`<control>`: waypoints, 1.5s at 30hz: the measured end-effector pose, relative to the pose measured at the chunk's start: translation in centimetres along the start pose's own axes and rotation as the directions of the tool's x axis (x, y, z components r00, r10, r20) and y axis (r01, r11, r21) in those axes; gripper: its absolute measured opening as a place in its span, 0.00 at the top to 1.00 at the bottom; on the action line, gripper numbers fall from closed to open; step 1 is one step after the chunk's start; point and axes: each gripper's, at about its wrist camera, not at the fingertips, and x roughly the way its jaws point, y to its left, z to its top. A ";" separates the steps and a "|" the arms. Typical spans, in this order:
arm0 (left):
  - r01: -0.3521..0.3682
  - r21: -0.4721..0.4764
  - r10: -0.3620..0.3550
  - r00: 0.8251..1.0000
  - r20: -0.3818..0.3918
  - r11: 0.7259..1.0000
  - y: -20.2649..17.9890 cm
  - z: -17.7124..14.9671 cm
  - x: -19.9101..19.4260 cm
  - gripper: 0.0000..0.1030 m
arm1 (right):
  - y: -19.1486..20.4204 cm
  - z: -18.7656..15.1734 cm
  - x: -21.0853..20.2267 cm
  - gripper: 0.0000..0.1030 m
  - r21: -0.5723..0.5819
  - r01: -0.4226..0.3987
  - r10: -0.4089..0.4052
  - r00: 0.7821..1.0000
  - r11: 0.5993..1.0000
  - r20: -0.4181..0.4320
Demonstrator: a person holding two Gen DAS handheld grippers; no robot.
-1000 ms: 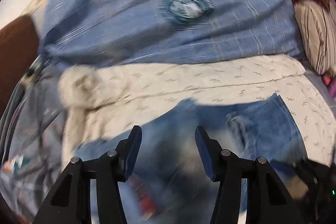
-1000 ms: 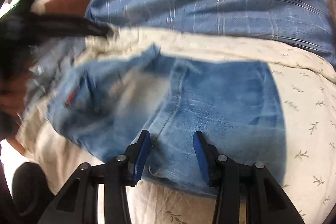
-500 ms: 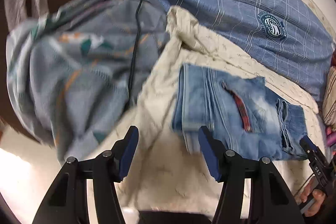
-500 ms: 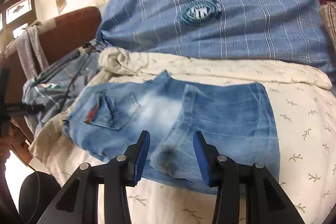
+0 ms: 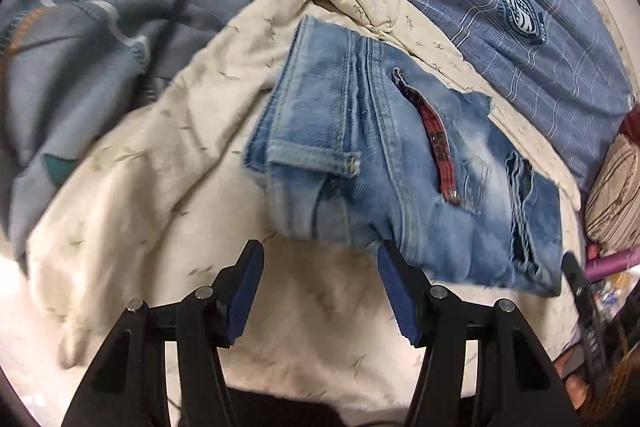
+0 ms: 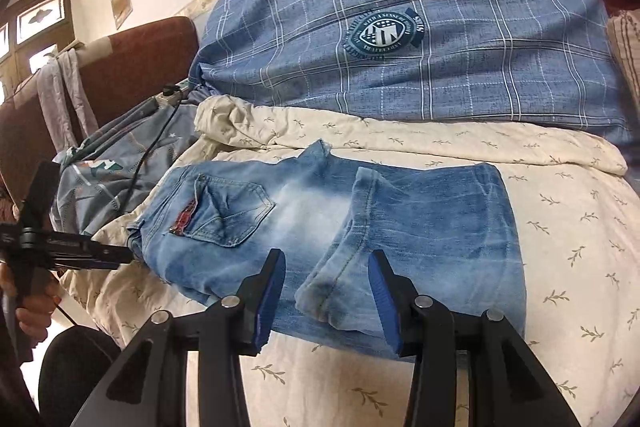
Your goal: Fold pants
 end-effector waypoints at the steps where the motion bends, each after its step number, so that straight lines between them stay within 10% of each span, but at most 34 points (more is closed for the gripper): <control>1: 0.001 -0.007 -0.001 1.000 -0.003 1.000 -0.1 0.2 0.3 0.41 | -0.1 0.0 0.0 0.55 0.002 0.002 -0.002 1.000 1.000 -0.003; 23: -0.095 0.122 0.075 0.984 0.161 0.988 -4.7 3.2 -1.1 0.56 | 0.3 -0.7 4.0 0.55 0.025 0.064 -0.060 0.991 0.998 -0.123; 33: -0.067 -0.061 0.069 0.997 0.032 0.996 -0.3 1.9 0.6 0.43 | 0.3 -1.5 5.2 0.53 0.017 0.064 -0.059 0.979 0.998 -0.197; 45: -0.071 -0.067 0.077 0.992 0.096 0.995 0.8 0.5 -4.6 0.33 | -0.1 0.0 2.5 0.53 0.082 0.012 -0.007 0.998 0.997 -0.060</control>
